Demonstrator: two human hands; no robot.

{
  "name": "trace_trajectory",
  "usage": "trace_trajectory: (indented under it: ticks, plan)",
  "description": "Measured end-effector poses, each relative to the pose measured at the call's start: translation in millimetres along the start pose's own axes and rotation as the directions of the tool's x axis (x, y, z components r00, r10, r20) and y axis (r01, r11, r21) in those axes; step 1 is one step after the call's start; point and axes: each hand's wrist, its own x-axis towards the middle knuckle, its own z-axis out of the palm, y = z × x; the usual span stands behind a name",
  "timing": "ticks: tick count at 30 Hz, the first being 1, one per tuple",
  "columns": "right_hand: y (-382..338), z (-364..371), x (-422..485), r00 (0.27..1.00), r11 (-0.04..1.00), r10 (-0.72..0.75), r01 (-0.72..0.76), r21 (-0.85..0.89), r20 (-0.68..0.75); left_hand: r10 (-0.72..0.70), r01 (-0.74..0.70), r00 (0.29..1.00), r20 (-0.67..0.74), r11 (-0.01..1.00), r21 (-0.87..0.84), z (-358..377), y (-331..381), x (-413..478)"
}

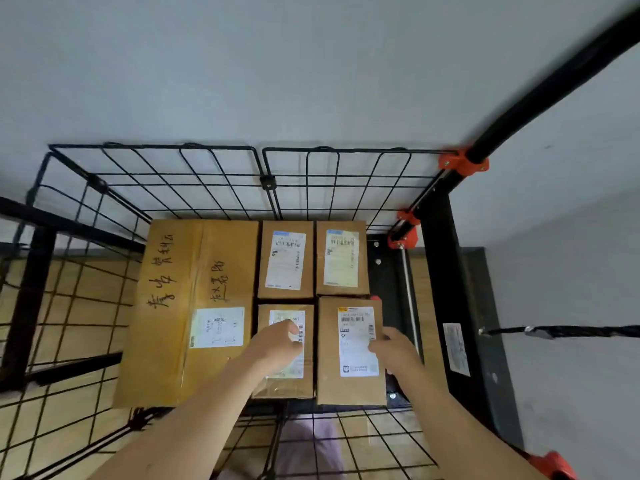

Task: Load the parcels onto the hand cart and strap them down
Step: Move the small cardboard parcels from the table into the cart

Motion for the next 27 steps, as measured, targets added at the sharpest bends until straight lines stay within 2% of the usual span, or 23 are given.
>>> trace_trajectory:
  ticks: [7, 13, 17, 22, 27]
  plan:
    - [-38, 7, -74, 0.994, 0.987, -0.107, 0.11, -0.117, 0.035, 0.114, -0.11, 0.971, -0.211, 0.993, 0.03, -53, -23, -70]
    - [-85, 37, -161, 0.95, 0.936, -0.31, 0.3, -0.186, -0.03, 0.208, -0.201, 0.897, -0.391, 0.978, 0.059, -91, -65, -141]
    - [-113, 75, -217, 0.878, 0.867, -0.477, 0.46, -0.188, -0.049, 0.262, -0.258, 0.822, -0.506, 0.963, 0.081, -119, -97, -196]
    - [-148, 135, -282, 0.781, 0.767, -0.623, 0.6, -0.226, -0.041, 0.311, -0.335, 0.693, -0.651, 0.938, 0.091, -154, -154, -264]
    - [-181, 205, -339, 0.646, 0.629, -0.763, 0.738, -0.245, -0.018, 0.27, -0.377, 0.583, -0.767, 0.925, 0.039, -181, -227, -324]
